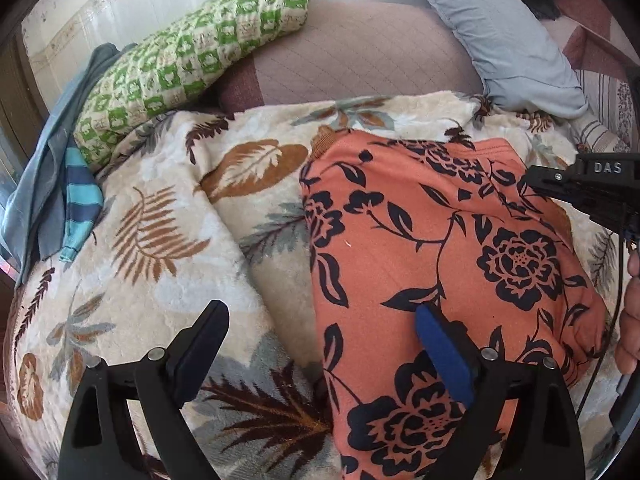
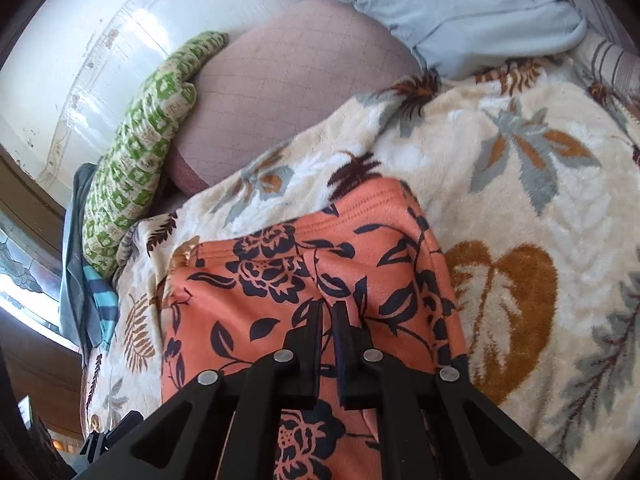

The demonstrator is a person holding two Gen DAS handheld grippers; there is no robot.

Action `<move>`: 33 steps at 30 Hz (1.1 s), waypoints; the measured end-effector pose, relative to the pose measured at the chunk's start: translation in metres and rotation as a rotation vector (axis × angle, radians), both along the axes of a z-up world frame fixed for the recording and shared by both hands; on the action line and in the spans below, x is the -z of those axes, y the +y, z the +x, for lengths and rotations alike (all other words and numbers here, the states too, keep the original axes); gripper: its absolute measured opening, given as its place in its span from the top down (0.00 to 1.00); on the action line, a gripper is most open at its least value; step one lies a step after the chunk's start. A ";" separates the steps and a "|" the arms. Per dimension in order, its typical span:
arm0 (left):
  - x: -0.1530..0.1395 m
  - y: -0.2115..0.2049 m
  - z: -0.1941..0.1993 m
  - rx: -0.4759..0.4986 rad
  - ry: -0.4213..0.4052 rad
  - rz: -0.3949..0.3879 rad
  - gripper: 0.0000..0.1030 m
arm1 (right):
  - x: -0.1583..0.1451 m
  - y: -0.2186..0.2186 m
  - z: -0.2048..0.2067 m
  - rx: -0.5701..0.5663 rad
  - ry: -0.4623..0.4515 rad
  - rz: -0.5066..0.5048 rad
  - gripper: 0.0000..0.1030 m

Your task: Fold small clothes

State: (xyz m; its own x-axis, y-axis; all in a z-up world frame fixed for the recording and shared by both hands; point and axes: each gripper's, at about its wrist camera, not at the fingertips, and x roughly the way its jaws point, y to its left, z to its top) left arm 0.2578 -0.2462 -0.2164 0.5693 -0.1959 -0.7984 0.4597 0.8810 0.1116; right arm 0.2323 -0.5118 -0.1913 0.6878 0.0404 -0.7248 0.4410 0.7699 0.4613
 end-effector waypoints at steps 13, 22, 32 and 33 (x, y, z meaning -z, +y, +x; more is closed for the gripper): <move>0.000 0.045 0.021 -0.105 0.069 -0.103 0.08 | -0.005 -0.044 -0.081 0.144 -0.049 0.152 0.27; -0.026 0.044 0.018 -0.102 -0.064 -0.111 0.08 | -0.032 0.002 -0.105 0.065 -0.086 0.059 0.26; -0.046 0.045 -0.001 -0.098 -0.170 -0.094 0.08 | -0.070 0.060 -0.110 -0.013 -0.193 -0.151 0.26; -0.046 0.044 -0.003 -0.093 -0.177 -0.089 0.08 | -0.071 0.063 -0.109 -0.015 -0.194 -0.170 0.26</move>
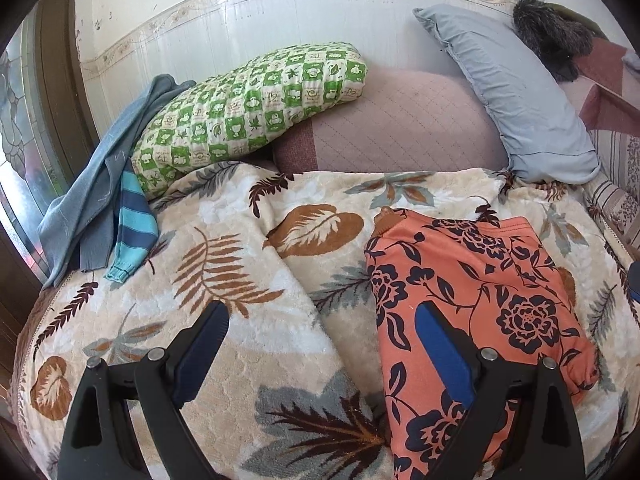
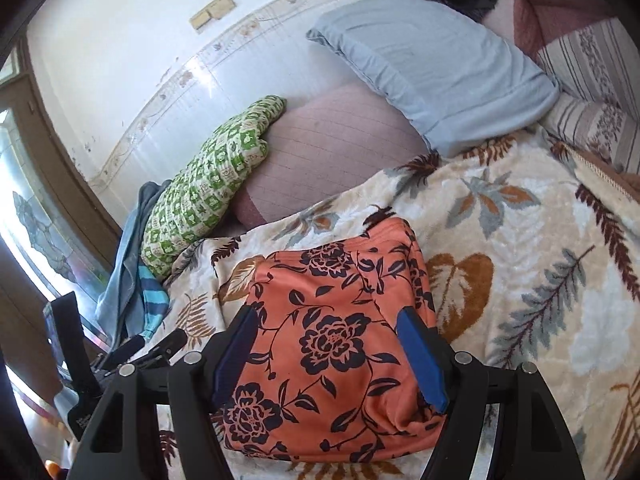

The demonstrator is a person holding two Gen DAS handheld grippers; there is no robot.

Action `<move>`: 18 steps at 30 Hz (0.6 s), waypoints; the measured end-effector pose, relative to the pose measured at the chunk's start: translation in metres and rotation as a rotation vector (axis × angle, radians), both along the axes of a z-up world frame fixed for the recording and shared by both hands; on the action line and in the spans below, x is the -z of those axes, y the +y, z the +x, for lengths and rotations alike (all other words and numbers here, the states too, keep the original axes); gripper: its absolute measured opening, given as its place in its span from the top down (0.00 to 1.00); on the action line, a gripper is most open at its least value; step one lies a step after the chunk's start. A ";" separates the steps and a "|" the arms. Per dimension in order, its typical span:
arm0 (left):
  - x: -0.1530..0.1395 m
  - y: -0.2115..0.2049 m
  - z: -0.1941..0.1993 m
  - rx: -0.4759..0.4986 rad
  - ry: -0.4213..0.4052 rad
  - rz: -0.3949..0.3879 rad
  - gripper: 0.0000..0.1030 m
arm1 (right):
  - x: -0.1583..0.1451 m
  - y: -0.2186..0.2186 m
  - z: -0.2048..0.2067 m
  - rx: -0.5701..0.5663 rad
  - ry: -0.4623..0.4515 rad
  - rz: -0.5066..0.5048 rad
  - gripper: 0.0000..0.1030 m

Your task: Fold small clothes

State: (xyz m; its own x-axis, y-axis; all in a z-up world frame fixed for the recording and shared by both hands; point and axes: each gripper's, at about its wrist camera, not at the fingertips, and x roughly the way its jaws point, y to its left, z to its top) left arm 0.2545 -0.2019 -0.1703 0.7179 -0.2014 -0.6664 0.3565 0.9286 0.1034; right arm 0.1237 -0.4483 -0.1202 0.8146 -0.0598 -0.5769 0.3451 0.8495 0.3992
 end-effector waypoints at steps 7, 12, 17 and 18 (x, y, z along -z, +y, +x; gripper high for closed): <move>0.006 -0.007 -0.003 0.015 0.000 0.025 0.08 | 0.011 -0.006 0.010 -0.002 0.031 0.015 0.26; 0.012 -0.012 -0.003 0.028 0.002 0.046 0.08 | 0.014 -0.008 0.015 -0.016 0.038 0.006 0.26; 0.019 -0.015 0.001 0.026 0.026 0.052 0.08 | 0.017 -0.008 0.021 -0.032 0.049 0.006 0.26; 0.019 -0.015 0.001 0.028 0.023 0.055 0.08 | 0.017 -0.007 0.022 -0.032 0.051 -0.002 0.26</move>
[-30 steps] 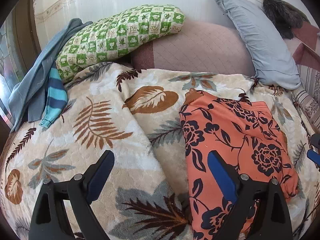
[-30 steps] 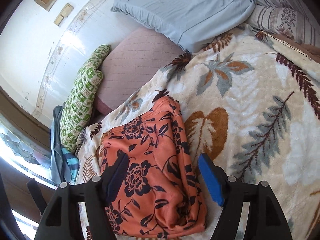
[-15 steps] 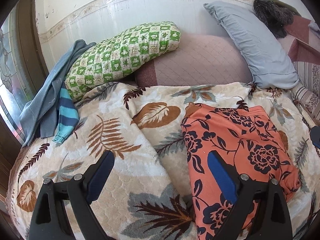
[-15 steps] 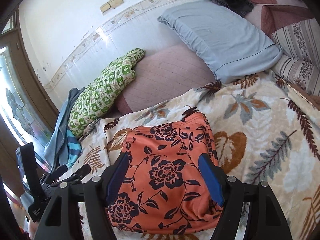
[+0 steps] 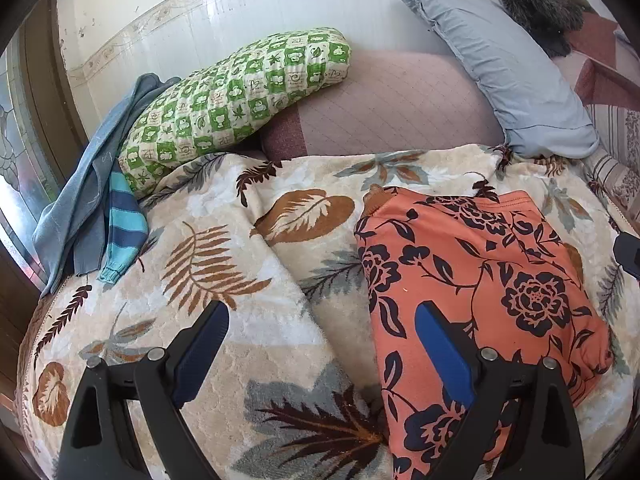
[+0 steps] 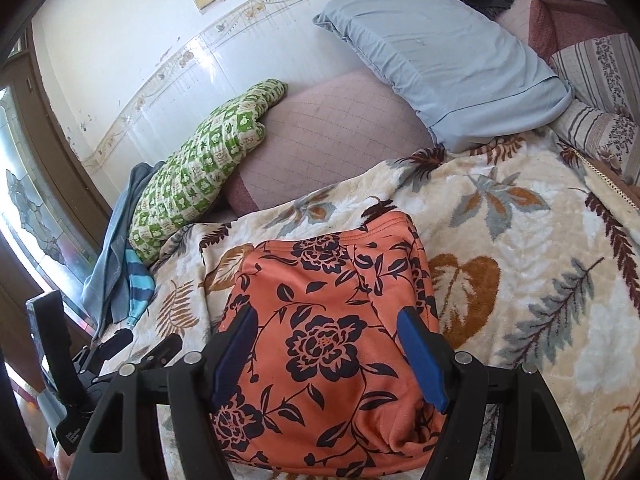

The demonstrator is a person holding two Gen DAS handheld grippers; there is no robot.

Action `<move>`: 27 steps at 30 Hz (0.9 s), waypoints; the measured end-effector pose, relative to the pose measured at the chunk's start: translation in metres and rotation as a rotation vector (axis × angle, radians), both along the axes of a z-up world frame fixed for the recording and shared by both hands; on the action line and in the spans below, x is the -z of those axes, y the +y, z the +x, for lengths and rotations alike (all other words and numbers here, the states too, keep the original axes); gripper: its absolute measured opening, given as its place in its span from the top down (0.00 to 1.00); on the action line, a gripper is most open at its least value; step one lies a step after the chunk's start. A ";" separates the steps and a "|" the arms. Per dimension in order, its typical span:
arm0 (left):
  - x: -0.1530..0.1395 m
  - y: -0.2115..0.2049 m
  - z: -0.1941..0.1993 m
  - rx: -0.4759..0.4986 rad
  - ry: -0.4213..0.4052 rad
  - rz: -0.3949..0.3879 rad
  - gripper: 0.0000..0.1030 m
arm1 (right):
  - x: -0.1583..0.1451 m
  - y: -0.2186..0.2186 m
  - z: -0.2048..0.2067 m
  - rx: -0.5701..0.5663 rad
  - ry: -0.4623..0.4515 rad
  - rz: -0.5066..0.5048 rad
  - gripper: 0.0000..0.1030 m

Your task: Fold small clothes

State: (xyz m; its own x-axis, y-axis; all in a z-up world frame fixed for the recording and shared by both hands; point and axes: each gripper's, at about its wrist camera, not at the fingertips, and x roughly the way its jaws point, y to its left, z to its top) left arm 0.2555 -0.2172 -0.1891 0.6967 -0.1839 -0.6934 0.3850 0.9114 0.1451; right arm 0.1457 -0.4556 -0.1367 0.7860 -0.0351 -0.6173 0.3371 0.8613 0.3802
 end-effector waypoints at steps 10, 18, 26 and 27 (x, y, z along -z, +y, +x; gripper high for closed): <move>0.003 -0.002 -0.001 0.011 -0.001 0.016 0.08 | 0.006 -0.008 0.000 0.016 0.018 0.010 0.26; 0.013 -0.007 0.000 0.025 0.015 0.031 0.08 | 0.021 -0.029 0.001 0.068 0.061 0.059 0.26; 0.019 -0.010 0.003 0.032 0.031 0.025 0.08 | 0.031 -0.045 0.003 0.100 0.085 0.084 0.26; 0.020 -0.011 0.004 0.033 0.035 0.026 0.08 | 0.032 -0.046 0.004 0.102 0.089 0.082 0.26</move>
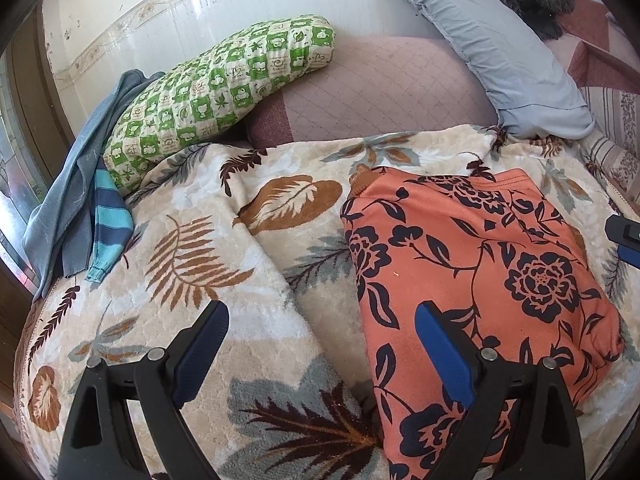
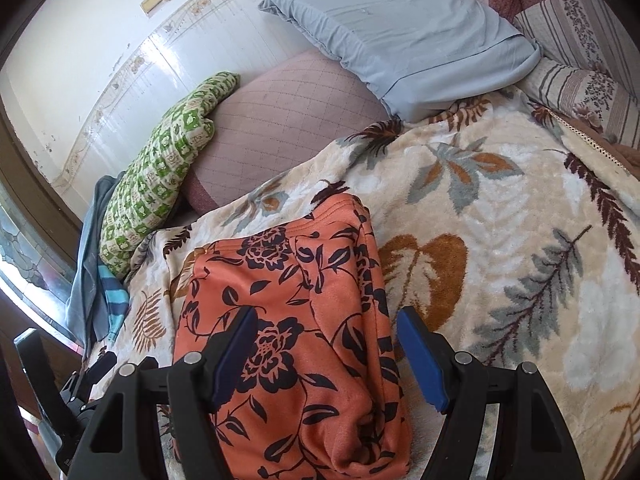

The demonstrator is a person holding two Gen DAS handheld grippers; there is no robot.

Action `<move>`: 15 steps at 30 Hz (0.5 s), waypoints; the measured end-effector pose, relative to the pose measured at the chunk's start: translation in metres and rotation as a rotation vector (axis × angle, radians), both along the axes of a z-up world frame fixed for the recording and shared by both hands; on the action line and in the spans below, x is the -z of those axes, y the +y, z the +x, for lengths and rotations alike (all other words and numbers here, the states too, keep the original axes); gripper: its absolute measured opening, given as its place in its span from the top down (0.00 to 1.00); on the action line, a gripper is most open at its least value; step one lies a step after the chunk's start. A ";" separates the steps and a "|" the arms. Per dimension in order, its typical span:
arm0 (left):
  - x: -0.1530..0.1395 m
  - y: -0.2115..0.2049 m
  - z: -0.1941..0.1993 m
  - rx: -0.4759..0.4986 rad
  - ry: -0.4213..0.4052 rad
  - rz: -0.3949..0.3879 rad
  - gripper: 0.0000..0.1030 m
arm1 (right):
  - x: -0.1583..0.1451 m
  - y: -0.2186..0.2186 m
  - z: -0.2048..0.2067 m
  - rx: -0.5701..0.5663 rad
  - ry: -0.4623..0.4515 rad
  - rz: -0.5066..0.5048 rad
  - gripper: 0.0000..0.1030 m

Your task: Fold small clothes

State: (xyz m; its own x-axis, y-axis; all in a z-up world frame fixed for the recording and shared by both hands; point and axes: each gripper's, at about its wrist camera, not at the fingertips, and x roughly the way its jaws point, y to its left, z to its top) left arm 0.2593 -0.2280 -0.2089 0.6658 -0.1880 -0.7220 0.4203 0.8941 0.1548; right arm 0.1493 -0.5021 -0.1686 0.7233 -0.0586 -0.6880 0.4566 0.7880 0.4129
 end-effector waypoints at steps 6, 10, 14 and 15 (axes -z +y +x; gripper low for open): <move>0.004 -0.004 0.004 0.005 0.018 -0.011 0.08 | 0.007 -0.009 0.003 0.014 0.016 0.009 0.26; 0.008 -0.007 0.005 0.012 0.019 -0.010 0.08 | 0.014 -0.016 0.005 0.017 0.032 0.018 0.26; 0.012 -0.010 0.007 0.021 0.027 -0.010 0.08 | 0.021 -0.022 0.007 0.014 0.052 0.013 0.26; 0.013 -0.011 0.008 0.023 0.028 -0.015 0.08 | 0.023 -0.024 0.007 0.012 0.053 0.021 0.26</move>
